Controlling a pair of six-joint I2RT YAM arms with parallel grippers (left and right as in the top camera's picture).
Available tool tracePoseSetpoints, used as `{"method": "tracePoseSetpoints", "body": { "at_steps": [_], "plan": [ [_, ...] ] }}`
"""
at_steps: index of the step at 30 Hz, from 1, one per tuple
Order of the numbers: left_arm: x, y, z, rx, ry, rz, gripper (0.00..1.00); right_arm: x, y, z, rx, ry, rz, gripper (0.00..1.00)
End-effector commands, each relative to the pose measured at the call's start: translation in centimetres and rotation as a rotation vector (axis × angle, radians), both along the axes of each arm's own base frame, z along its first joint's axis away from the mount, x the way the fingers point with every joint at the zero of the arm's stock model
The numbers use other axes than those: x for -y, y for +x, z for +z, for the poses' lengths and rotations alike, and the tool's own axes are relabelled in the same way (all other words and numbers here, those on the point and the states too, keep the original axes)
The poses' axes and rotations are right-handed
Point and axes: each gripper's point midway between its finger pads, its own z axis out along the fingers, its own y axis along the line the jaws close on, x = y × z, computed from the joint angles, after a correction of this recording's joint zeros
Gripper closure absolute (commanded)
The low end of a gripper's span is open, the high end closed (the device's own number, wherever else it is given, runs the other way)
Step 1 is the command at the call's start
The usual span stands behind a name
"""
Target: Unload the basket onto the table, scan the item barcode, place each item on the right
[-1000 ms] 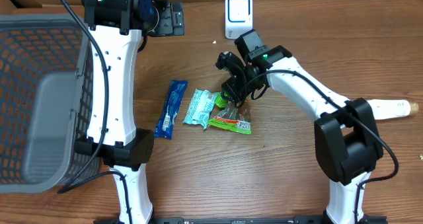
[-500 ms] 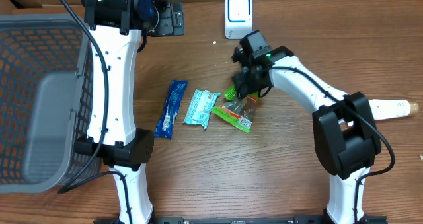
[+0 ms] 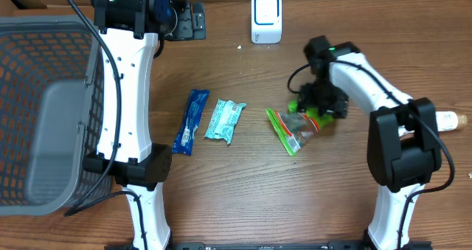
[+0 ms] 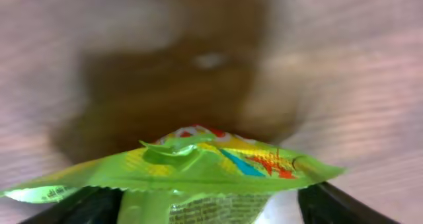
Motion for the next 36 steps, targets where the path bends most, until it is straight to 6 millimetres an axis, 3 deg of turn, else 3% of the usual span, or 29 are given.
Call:
{"method": "tracePoseSetpoints", "body": {
  "at_steps": [1, 4, 7, 11, 14, 17, 20, 24, 31, 34, 36],
  "plan": [
    [-0.6, 0.2, -0.1, 0.001, 0.011, 0.016, 0.0, -1.3, -0.4, 0.9, -0.075, 0.168, -0.027, 0.09],
    [-0.6, 0.2, -0.1, 0.001, 0.011, 0.016, 0.0, -1.5, 0.4, 3.5, -0.066, 0.259, 0.05, 0.07],
    [-0.6, 0.2, -0.1, 0.001, 0.011, 0.016, 0.0, -0.3, 2.0, 5.6, -0.004, 0.246, 0.155, 0.03],
    [-0.6, 0.2, -0.1, 0.001, 0.011, 0.016, 0.0, 1.0, 3.9, 6.3, 0.078, 0.25, 0.351, 0.0],
    [-0.6, 0.2, -0.1, 0.001, 0.011, 0.016, 0.0, 0.4, 3.3, 5.1, 0.074, 0.328, 0.523, 0.0],
    [-0.6, 0.2, -0.1, 0.001, 0.011, 0.016, 0.0, -1.3, 1.2, 3.9, 0.059, 0.485, 0.715, 0.0],
    [-0.6, 0.2, -0.1, 0.001, 0.011, 0.016, 0.0, -2.3, -0.5, 2.5, 0.053, 0.585, 0.798, 0.0],
    [-0.6, 0.2, -0.1, 0.001, 0.011, 0.016, 0.0, -3.7, -1.5, 1.5, 0.08, 0.69, 0.811, 0.0],
    [-0.6, 0.2, -0.1, 0.001, 0.011, 0.016, 0.0, -3.9, -2.5, -0.8, 0.076, 0.704, 0.764, 0.0],
    [-0.6, 0.2, -0.1, 0.001, 0.011, 0.016, 0.0, -4.3, -3.1, -1.7, 0.068, 0.724, 0.717, 0.07],
    [-0.6, 0.2, -0.1, 0.001, 0.011, 0.016, 0.0, -4.4, -3.7, -2.1, 0.059, 0.743, 0.701, 0.21]
  ]
}}
